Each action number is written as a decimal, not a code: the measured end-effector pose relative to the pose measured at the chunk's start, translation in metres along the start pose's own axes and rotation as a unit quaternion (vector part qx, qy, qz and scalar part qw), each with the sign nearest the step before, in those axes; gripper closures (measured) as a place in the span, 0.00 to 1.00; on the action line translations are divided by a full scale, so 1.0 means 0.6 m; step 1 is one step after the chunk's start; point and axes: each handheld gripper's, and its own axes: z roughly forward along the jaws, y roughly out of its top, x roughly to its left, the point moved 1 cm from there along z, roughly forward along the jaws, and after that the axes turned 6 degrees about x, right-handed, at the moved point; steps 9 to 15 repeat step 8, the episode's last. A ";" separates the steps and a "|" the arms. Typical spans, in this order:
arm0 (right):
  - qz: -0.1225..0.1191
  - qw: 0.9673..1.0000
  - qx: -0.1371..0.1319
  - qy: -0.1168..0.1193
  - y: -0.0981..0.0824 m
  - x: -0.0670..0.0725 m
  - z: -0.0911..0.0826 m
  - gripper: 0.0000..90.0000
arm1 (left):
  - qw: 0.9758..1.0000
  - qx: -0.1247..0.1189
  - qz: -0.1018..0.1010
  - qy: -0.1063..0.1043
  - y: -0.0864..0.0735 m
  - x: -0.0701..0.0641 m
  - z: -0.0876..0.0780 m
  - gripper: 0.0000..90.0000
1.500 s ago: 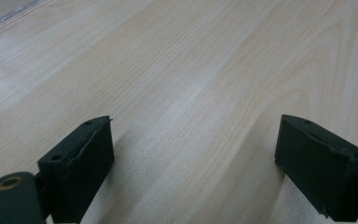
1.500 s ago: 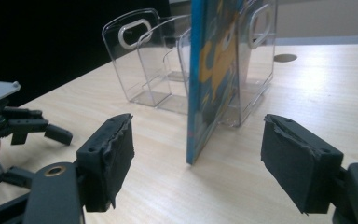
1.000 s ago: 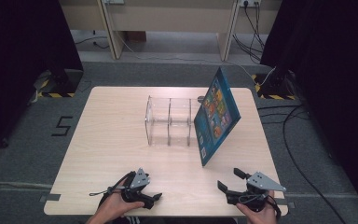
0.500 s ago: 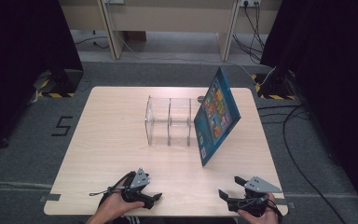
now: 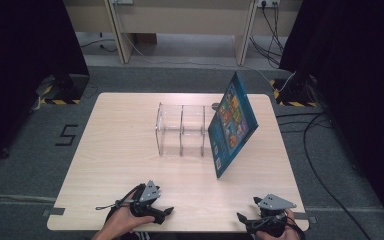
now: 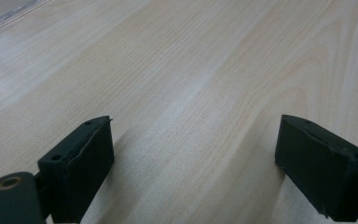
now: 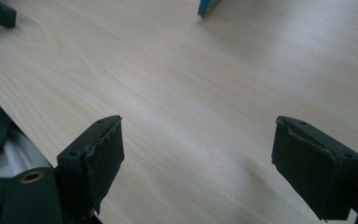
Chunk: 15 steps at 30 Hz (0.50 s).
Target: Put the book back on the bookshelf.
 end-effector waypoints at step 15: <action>-0.014 0.999 0.035 -0.006 -0.005 0.001 0.008 0.20 | 1.000 0.000 0.000 0.000 0.000 0.000 0.000 0.12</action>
